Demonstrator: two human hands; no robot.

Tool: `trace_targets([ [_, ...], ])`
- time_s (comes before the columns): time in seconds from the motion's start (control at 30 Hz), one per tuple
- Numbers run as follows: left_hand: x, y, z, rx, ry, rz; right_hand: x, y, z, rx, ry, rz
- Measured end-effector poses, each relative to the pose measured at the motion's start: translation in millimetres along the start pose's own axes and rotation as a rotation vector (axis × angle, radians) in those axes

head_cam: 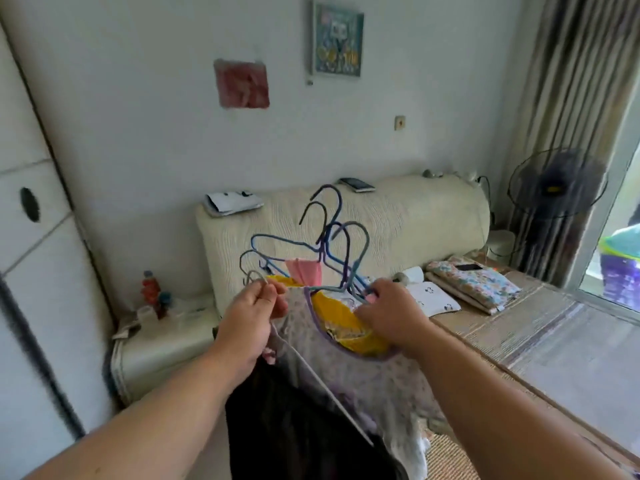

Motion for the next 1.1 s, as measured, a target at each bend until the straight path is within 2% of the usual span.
trace_targets([
  [0.23, -42.9, 152.6, 0.0, 0.320, 0.083, -0.167, -30.6, -120.1, 88.5, -0.075, -0.163, -0.298],
  [0.37, -54.4, 206.0, 4.0, 0.323, 0.078, -0.157, -31.6, -153.6, 121.7, -0.086, -0.226, -0.348],
  [0.67, -67.8, 237.1, 26.1, 0.251, 0.099, -0.330, -12.8, -174.4, 168.9, -0.131, -0.405, -0.351],
  [0.9, -54.0, 246.4, 51.0, 0.262, 0.271, -0.543, -9.4, -166.8, 182.9, -0.231, -0.481, -0.303],
  [1.0, -51.6, 249.9, 60.5, 0.289, 0.330, -0.571, -9.5, -156.1, 180.7, -0.111, -0.601, -0.451],
  [1.1, -45.2, 250.9, 66.6, 0.315, 0.316, -0.491, -7.5, -146.4, 177.6, -0.009, -0.686, -0.435],
])
Point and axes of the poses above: each hand's wrist, its own z-axis away from the middle knuckle, its own x-axis out of the palm, y = z × x, the point moved 8 cm from there along -z, towards the middle knuckle, and after that the axes turned 13 degrees about x, right-handed, at the moved point
